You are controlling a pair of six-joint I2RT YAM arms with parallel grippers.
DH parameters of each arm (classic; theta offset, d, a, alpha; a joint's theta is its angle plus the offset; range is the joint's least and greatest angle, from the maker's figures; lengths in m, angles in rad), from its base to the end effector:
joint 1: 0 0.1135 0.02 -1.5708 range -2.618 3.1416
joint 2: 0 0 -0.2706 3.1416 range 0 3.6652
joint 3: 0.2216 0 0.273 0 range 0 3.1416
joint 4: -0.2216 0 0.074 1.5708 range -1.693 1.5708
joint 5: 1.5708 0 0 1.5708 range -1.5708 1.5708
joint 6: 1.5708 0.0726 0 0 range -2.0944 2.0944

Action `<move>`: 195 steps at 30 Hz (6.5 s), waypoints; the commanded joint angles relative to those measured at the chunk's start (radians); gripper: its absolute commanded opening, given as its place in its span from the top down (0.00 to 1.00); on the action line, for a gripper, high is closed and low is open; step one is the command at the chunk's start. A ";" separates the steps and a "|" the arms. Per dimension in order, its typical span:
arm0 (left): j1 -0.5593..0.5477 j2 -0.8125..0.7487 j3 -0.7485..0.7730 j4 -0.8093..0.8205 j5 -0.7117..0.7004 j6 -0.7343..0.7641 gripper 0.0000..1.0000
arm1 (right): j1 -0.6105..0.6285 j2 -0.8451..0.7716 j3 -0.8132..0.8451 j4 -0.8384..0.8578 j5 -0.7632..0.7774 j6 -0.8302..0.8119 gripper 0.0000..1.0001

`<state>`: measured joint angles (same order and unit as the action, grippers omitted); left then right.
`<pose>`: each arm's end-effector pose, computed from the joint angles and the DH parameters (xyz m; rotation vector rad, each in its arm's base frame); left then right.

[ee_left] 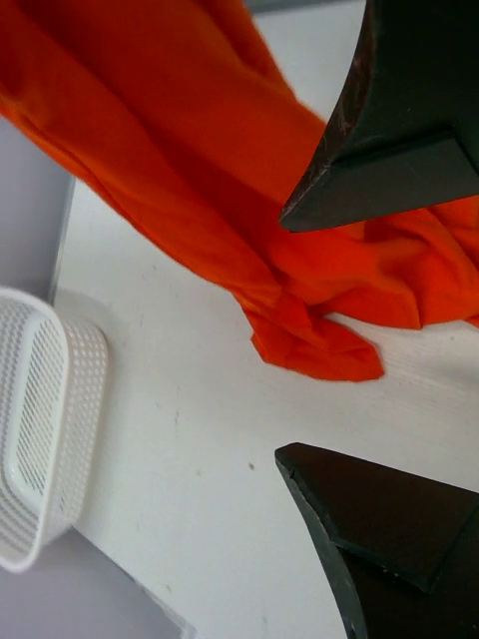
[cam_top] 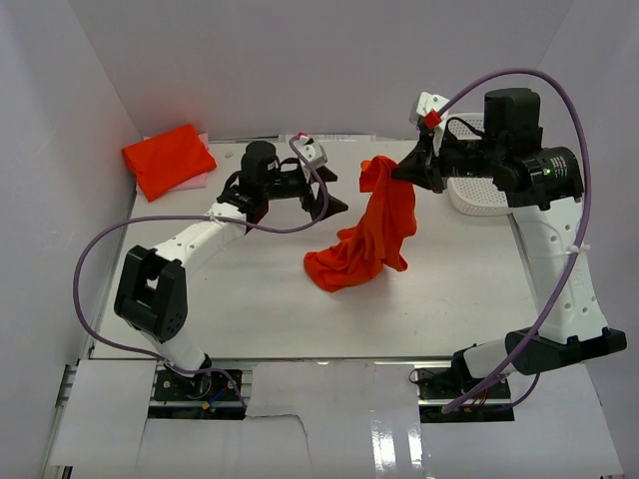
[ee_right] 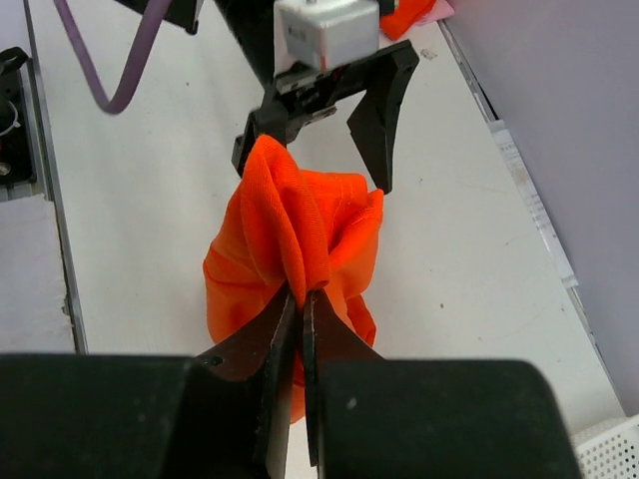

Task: Fold and stack the t-shirts
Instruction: Flatten out the tshirt

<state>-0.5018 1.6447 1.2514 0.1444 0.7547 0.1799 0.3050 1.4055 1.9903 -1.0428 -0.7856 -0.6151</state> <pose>0.3548 -0.2514 0.3055 1.1008 1.4791 -0.9089 0.2486 0.1321 0.5220 -1.2627 1.4624 0.5862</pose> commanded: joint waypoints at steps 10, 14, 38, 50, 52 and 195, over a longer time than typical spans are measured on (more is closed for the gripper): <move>0.101 0.200 0.209 0.046 0.739 -0.255 0.02 | -0.003 0.001 0.021 -0.008 -0.024 -0.011 0.92; 0.091 0.253 0.270 0.047 0.771 -0.278 0.02 | -0.003 0.012 0.036 -0.020 -0.035 -0.006 0.92; -0.049 0.337 0.310 -0.274 0.467 -0.021 1.00 | -0.004 0.023 0.042 -0.031 -0.011 0.026 0.92; -0.046 -0.115 0.172 -0.422 -0.355 0.089 1.00 | -0.018 0.119 -0.038 0.132 0.154 0.159 0.92; -0.046 -0.123 0.288 -0.508 -0.498 0.102 1.00 | -0.021 0.170 0.037 0.129 0.145 0.185 0.92; 0.276 -0.781 -0.671 -1.066 -0.408 -1.125 0.02 | -0.231 0.283 -0.621 0.647 0.253 0.222 0.92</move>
<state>-0.2310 0.8753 0.6064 -0.8837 0.3088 -0.9543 0.0841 1.7229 1.3632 -0.4110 -0.5064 -0.3920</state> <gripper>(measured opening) 0.979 0.083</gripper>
